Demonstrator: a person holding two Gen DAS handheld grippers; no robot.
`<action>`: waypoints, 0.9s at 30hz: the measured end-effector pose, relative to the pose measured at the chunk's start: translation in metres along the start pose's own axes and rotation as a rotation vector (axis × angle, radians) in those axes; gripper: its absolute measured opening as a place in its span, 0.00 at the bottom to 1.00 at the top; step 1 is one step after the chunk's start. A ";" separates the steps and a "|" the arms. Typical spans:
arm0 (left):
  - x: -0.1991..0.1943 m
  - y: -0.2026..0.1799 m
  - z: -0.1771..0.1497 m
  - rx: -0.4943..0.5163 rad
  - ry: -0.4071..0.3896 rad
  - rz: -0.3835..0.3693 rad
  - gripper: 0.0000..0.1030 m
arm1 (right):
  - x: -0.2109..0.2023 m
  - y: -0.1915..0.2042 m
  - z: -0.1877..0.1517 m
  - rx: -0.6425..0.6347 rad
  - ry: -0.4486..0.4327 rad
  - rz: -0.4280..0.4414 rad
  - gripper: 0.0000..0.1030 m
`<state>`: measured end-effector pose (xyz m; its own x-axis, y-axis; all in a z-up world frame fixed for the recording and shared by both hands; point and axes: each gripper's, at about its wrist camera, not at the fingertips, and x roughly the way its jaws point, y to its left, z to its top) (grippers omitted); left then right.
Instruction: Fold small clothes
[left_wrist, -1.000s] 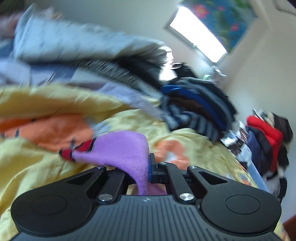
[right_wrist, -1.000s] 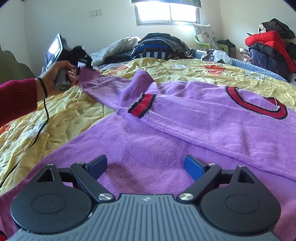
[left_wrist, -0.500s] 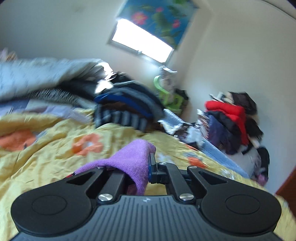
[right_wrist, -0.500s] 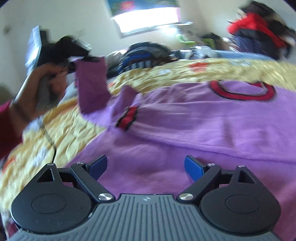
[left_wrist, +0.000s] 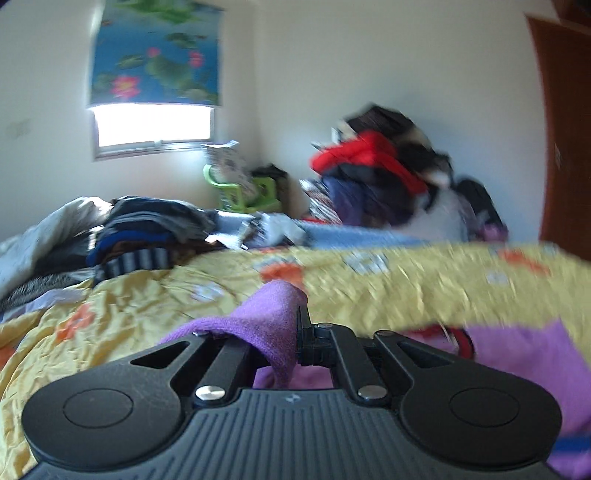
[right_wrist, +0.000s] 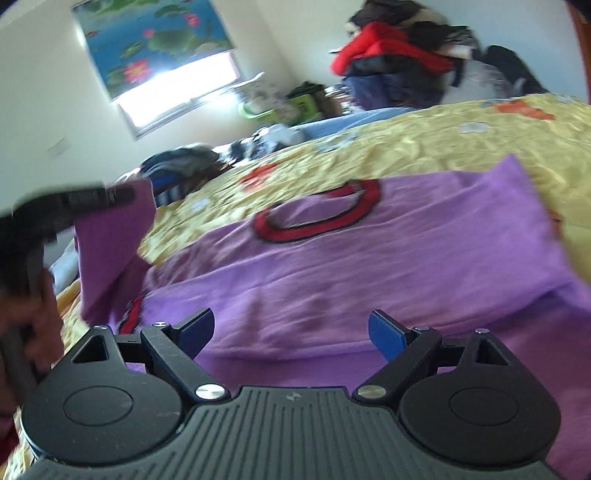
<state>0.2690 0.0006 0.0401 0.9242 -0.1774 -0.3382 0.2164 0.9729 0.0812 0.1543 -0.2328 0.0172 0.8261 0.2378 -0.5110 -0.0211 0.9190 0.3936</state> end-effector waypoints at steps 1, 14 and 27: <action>0.004 -0.013 -0.005 0.038 0.018 -0.004 0.03 | -0.002 -0.006 0.002 0.013 -0.007 -0.011 0.86; 0.030 -0.127 -0.093 0.613 0.130 0.005 0.04 | -0.002 -0.058 0.031 0.105 -0.015 -0.025 0.86; 0.018 -0.157 -0.122 1.019 0.007 0.047 0.04 | 0.014 -0.059 0.045 0.078 0.046 0.008 0.86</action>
<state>0.2137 -0.1371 -0.0933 0.9374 -0.1385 -0.3195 0.3482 0.3896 0.8526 0.1928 -0.2979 0.0209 0.7994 0.2607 -0.5412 0.0177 0.8903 0.4551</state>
